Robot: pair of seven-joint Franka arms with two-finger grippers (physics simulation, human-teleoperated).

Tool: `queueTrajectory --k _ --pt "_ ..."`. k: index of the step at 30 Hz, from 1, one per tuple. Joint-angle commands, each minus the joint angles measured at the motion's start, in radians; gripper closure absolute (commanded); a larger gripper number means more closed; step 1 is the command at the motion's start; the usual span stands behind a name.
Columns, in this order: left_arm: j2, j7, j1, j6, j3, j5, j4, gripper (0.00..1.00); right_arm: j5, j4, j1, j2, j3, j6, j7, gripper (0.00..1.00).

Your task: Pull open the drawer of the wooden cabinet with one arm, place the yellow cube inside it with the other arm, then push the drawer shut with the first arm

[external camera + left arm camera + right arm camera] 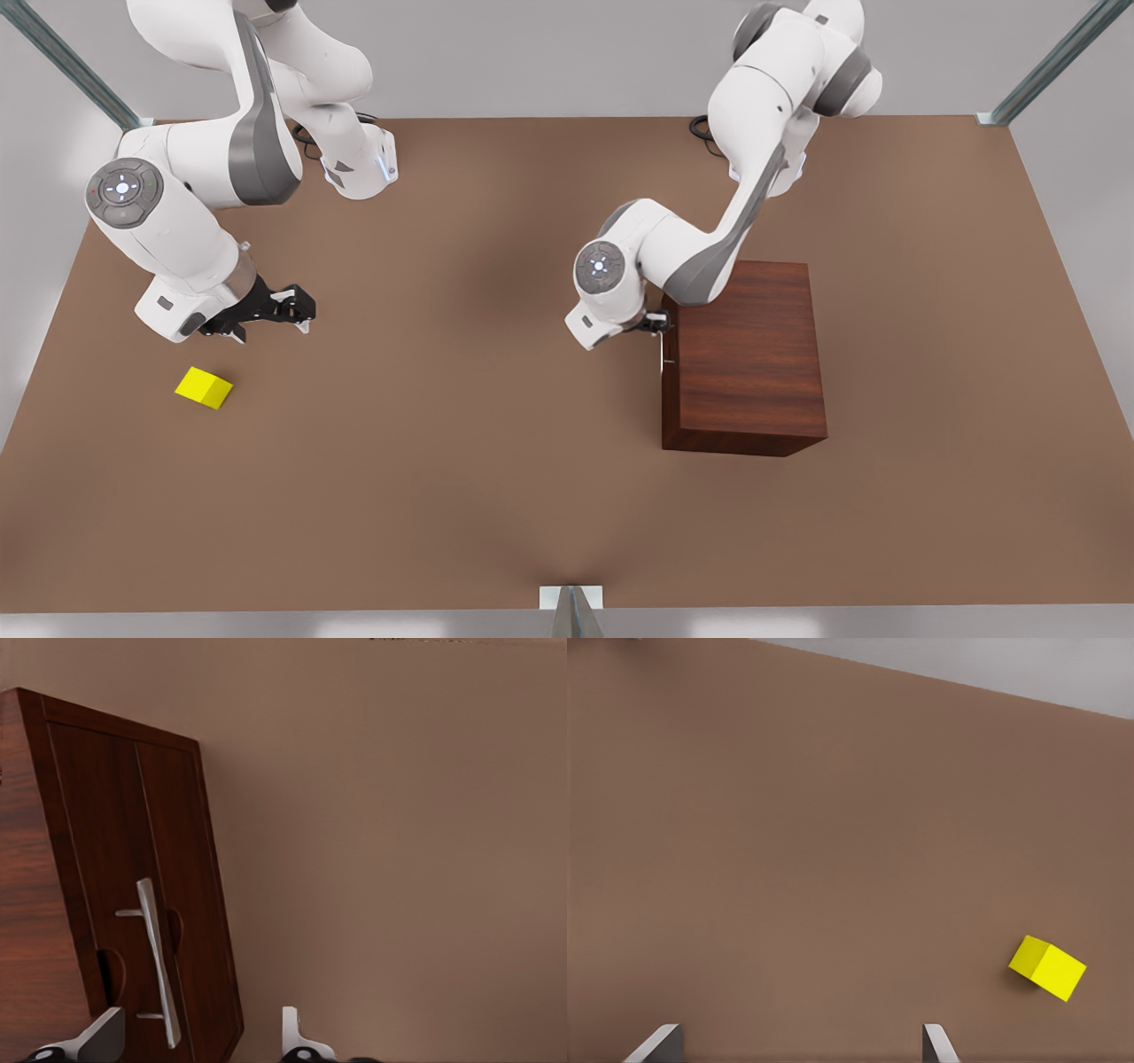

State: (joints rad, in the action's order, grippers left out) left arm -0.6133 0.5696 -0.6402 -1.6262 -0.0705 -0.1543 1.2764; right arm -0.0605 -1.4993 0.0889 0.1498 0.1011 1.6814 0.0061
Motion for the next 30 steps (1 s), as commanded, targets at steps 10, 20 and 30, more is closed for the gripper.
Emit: queueTrajectory --k 10,20,30 --pt "-0.04 0.438 0.007 -0.02 0.006 -0.068 0.03 0.18 0.001 0.001 -0.001 -0.001 0.0 0.0 -0.001 0.0" --pt "-0.063 0.426 0.008 -0.047 0.02 -0.071 0.035 0.19 0.001 0.001 -0.001 -0.001 0.0 0.0 -0.001 0.0" --pt "-0.083 0.334 0.008 -0.038 0.021 -0.083 0.035 0.19 0.001 0.001 -0.001 -0.001 0.0 0.0 -0.001 0.0"
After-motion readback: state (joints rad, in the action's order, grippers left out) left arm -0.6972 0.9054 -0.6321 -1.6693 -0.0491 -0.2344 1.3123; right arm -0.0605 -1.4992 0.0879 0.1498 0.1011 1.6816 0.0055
